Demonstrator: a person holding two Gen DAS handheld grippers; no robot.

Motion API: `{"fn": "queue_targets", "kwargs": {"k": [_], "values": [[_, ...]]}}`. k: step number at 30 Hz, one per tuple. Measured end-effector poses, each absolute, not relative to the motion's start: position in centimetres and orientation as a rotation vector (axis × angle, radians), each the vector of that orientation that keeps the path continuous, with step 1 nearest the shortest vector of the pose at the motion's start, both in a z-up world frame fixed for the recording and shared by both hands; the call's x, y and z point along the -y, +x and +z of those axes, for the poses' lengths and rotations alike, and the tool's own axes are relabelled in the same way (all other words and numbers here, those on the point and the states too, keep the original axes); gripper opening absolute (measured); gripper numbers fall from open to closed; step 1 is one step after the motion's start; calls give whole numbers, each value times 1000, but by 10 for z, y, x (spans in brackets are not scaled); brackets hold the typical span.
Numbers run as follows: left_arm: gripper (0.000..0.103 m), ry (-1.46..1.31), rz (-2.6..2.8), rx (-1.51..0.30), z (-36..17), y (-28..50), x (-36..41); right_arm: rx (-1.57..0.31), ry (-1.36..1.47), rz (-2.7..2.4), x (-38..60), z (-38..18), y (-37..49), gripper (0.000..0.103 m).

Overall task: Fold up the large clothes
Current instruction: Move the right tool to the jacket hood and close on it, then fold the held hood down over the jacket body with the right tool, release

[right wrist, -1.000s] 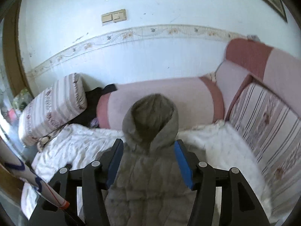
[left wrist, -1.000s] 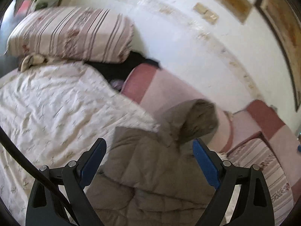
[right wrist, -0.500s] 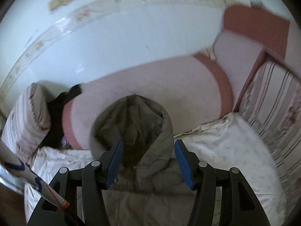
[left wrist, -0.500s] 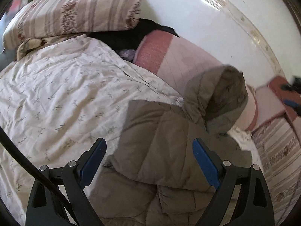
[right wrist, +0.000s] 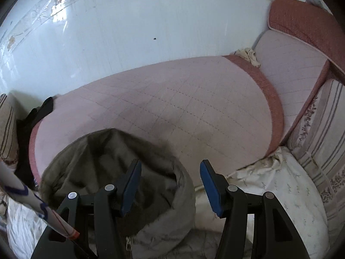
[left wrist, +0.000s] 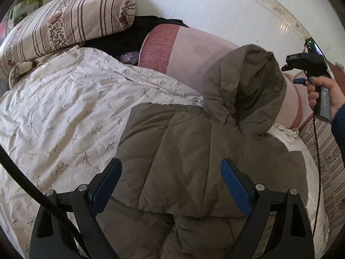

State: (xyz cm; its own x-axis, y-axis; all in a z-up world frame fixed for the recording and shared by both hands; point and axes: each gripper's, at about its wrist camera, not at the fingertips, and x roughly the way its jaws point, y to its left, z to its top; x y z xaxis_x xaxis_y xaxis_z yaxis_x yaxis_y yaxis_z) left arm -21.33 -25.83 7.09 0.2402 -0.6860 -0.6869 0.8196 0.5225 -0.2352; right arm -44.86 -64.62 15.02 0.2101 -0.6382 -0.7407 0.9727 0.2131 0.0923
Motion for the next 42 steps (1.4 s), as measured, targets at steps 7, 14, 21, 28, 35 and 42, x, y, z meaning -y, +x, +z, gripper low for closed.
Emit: {"fn": "queue_targets", "kwargs": {"k": [7,14,21,28,35,42], "values": [[92,230,-1035,-834,61,-219,269,-618,587,-1169,642,127,-455,5],[92,215,-1039,-822,67,-220,265,-504,522,-1073,553,166,-485,3],[92,195,-1053,-813,76,-223,258,-437,484,-952,412,173,-535,0],[92,201,-1057,-832,73,-226,260,-514,624,-937,338,86,-567,1],[92,168,-1072,-905,66,-218,264,-341,1009,-747,370,50,-569,32],[92,118,-1077,-988,55,-207,265,-270,1182,-759,398,4,-555,45]]}}
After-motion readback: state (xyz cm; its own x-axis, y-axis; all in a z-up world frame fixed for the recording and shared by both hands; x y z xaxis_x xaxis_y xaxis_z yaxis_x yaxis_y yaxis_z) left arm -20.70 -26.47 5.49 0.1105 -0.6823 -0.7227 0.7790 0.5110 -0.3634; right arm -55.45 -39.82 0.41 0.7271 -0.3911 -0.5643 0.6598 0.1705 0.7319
